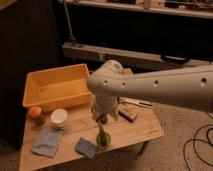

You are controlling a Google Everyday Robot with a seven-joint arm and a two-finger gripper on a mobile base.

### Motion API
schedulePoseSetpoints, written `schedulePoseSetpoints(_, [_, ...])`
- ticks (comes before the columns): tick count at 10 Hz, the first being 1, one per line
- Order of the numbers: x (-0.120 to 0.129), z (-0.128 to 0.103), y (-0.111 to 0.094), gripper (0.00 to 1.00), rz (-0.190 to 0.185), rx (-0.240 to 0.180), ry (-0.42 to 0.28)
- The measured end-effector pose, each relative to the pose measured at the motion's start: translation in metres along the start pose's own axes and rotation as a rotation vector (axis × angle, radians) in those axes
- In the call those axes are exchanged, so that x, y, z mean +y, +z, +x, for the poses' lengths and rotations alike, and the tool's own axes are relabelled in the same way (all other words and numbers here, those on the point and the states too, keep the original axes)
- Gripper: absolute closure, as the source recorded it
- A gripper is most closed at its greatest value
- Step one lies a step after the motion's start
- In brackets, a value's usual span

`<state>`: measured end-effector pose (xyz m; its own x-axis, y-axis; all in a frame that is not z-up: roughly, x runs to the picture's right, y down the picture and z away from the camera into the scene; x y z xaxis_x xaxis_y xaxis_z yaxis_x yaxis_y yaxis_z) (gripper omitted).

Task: Place pepper in table surface

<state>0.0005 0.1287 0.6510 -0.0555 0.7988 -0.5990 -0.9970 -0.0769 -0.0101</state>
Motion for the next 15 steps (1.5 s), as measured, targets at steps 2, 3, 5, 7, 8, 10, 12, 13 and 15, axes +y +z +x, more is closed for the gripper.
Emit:
schedulePoseSetpoints(2, [-0.006, 0.009, 0.028, 0.35, -0.056, 0.007, 0.001])
schedulePoseSetpoints(3, [-0.005, 0.010, 0.045, 0.35, -0.085, 0.000, -0.002])
schedulePoseSetpoints(5, [-0.003, 0.007, 0.070, 0.35, -0.135, -0.025, -0.016])
schedulePoseSetpoints(7, [0.002, -0.001, 0.077, 0.35, -0.156, -0.048, -0.041])
schedulePoseSetpoints(8, [0.005, -0.006, 0.080, 0.35, -0.163, -0.053, -0.054])
schedulePoseSetpoints(10, [0.016, -0.017, 0.089, 0.35, -0.173, -0.052, -0.097])
schedulePoseSetpoints(12, [0.019, -0.022, 0.103, 0.35, -0.191, -0.031, -0.131])
schedulePoseSetpoints(13, [0.020, -0.022, 0.108, 0.39, -0.184, -0.018, -0.133])
schedulePoseSetpoints(15, [0.027, -0.021, 0.117, 0.60, -0.096, 0.015, -0.114])
